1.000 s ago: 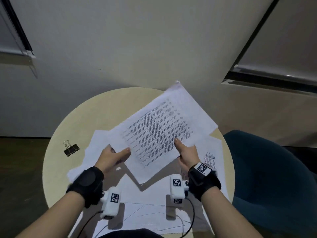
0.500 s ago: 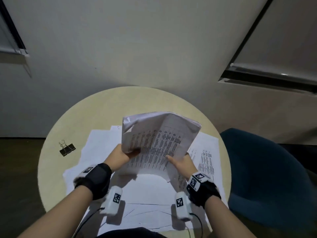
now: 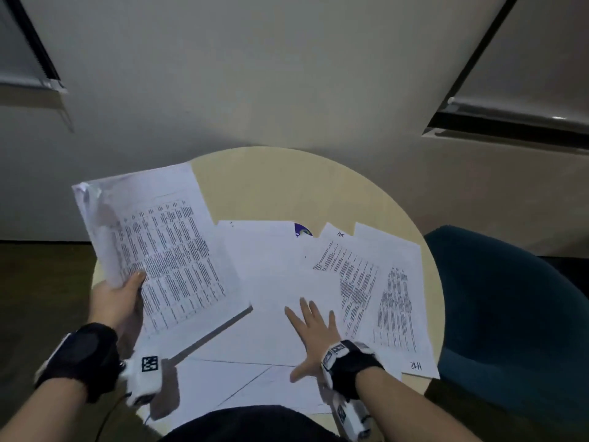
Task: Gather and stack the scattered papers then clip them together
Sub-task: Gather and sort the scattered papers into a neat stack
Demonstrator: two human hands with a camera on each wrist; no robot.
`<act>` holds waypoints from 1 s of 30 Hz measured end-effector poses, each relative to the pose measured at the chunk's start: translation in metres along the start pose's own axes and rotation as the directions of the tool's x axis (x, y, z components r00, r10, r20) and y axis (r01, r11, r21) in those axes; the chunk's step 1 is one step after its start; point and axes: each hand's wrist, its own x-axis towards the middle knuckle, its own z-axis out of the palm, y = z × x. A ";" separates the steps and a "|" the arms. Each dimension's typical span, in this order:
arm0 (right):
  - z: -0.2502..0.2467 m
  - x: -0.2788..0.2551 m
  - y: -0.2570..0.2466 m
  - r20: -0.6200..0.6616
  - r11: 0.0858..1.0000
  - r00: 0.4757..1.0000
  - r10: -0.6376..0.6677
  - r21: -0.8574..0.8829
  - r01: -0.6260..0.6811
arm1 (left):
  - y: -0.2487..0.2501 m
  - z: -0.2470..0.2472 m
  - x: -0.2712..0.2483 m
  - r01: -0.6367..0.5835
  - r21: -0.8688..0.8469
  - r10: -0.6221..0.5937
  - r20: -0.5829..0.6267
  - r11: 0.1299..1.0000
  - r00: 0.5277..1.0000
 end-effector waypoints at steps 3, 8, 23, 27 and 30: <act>-0.006 -0.002 0.001 -0.038 0.995 0.996 0.083 -0.044 -0.085 | -0.008 -0.014 0.002 0.049 -0.027 -0.050 -0.019 0.998 0.999; -0.023 -0.021 0.009 -0.113 0.985 0.986 0.125 0.137 -0.109 | -0.023 -0.019 0.010 0.139 0.025 -0.138 -0.012 0.990 0.990; -0.089 -0.061 0.038 -0.533 0.535 0.498 0.684 0.831 0.154 | 0.002 -0.013 0.009 0.050 -0.075 -0.061 -0.144 0.996 0.988; -0.080 -0.042 0.025 -0.609 0.808 0.633 0.479 0.587 -0.046 | -0.001 -0.016 0.007 0.049 -0.084 -0.062 -0.169 0.995 0.984; -0.060 -0.030 0.008 -0.520 0.940 0.828 0.210 0.342 -0.024 | -0.004 -0.018 0.004 0.066 -0.072 -0.077 -0.161 0.995 0.984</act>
